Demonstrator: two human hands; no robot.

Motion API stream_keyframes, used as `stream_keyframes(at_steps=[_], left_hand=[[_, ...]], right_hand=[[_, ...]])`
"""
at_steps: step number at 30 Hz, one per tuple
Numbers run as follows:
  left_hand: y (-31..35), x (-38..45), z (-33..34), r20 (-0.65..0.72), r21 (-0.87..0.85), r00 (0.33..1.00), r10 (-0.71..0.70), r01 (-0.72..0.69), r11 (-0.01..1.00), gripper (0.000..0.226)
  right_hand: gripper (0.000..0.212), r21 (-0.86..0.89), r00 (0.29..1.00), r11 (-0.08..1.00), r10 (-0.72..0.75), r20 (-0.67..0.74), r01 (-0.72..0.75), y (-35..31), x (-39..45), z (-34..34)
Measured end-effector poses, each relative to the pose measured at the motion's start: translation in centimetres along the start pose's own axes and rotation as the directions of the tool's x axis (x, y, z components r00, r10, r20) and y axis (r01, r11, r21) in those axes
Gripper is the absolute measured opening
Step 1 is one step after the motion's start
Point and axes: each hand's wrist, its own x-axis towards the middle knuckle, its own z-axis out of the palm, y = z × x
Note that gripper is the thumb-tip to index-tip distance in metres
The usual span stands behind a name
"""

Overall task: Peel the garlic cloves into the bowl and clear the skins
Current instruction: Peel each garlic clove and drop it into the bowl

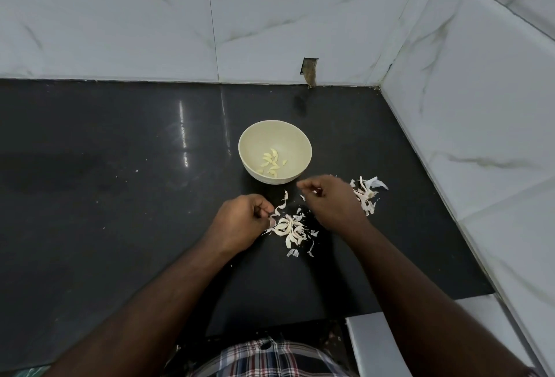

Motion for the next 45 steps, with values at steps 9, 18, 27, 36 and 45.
stream_keyframes(at_steps=[9, 18, 27, 36, 45], left_hand=[[-0.1, -0.2, 0.8, -0.016, 0.047, 0.999, 0.027, -0.027, 0.999, 0.007], [0.4, -0.2, 0.9, -0.006, 0.026, 1.0, 0.025, -0.024, 0.999, 0.014], [0.8, 0.0, 1.1, -0.057, -0.205, 0.998, 0.012, -0.023, 0.979, 0.011], [2.2, -0.2, 1.6, 0.017, -0.546, 0.999, 0.039, -0.023, 0.837, 0.015], [2.8, -0.4, 1.2, -0.068, -0.552, 0.997, 0.047, -0.077, 0.83, 0.017]], right_hand=[[0.044, -0.239, 0.961, 0.971, 0.041, 0.275, 0.027, 1.4, -1.5, 2.4], [0.025, -0.184, 0.977, 0.983, 0.012, 0.212, 0.028, 1.7, -2.2, 2.6], [0.008, 0.328, 0.992, 0.936, 0.107, 0.071, -0.125, 1.5, -2.6, 1.4], [0.01, 0.739, 0.974, 0.634, 0.165, 0.158, -0.227, 0.0, -3.2, 1.0], [0.008, 0.801, 0.945, 0.508, 0.238, 0.224, -0.318, -0.7, -3.2, 0.0]])
